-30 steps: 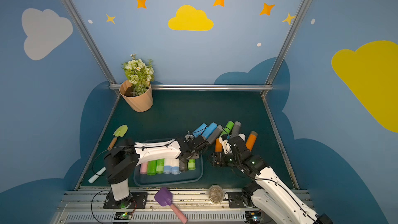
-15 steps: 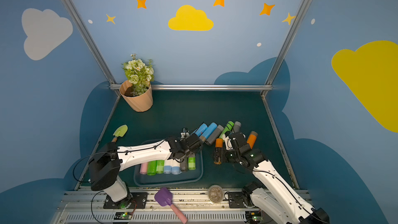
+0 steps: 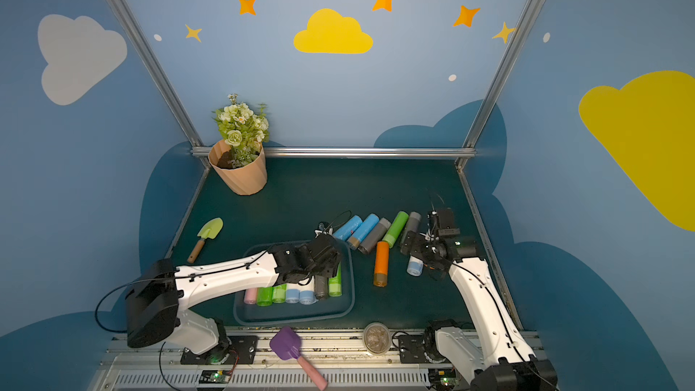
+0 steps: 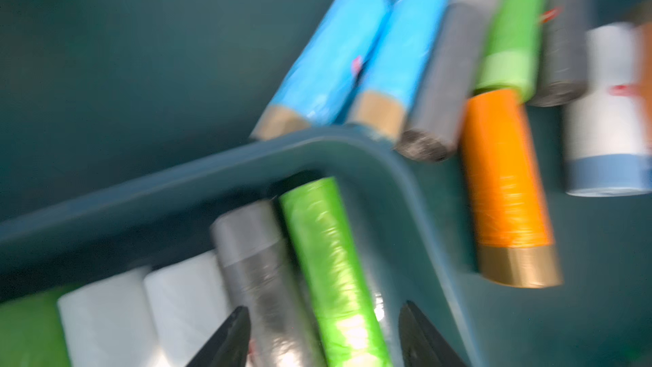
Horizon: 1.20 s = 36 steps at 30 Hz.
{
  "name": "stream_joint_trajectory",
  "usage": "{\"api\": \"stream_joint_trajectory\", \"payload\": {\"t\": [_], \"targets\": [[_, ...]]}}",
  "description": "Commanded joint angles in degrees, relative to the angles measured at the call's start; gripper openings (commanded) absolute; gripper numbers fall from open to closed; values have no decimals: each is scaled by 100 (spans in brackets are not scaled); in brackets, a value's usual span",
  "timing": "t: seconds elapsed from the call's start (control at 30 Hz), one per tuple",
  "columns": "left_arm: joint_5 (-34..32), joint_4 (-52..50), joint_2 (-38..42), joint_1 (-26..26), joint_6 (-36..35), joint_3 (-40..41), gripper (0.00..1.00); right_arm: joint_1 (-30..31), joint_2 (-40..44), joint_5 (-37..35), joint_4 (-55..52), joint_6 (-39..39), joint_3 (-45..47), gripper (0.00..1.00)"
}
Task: Put the roll of trash bags into the storage box
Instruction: Place the roll of trash bags in the storage box, then pick up the roll of trash bags from the center of the board.
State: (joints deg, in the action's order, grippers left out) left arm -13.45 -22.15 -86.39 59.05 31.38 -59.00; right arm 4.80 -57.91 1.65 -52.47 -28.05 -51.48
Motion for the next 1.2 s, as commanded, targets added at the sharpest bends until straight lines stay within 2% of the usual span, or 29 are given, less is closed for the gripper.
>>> {"api": "stream_joint_trajectory", "payload": {"t": [0.0,0.17,0.2,0.23,0.37,0.5,0.67,0.8,0.93,1.03,1.1,1.17], "targets": [[632,435,89,-166,-1145,-178,75,-478,-83,-233,-397,246,-310,96],[1629,210,117,-317,-1955,-566,82,-1331,-134,-79,-397,628,-306,96],[1858,131,124,-325,-2091,-659,99,-1519,-180,38,-389,712,-297,96],[1998,38,127,-339,-2182,-764,100,-1661,-249,98,-372,775,-292,96],[2459,-306,148,-335,-2541,-1129,100,-1864,-591,184,-134,761,-277,95],[2782,-575,179,-348,-2977,-1342,100,-1936,-1140,-181,-20,722,-377,93],[2884,-631,239,-341,-3730,-1448,100,-2013,-1668,-27,330,651,-310,86],[2768,-380,371,-450,-4119,-1412,100,-2035,-1968,-95,570,610,-316,82],[3265,-67,482,-663,-4324,-1244,100,-2062,-2222,-43,827,672,-309,79],[3389,669,675,-822,-4298,-632,100,-2072,-2343,54,1029,713,-286,76],[3202,838,865,-756,-4349,-324,100,-2093,-2376,77,1159,746,-237,75],[2626,892,989,-576,-4546,-121,100,-2125,-2424,124,1216,766,-231,74]]}}
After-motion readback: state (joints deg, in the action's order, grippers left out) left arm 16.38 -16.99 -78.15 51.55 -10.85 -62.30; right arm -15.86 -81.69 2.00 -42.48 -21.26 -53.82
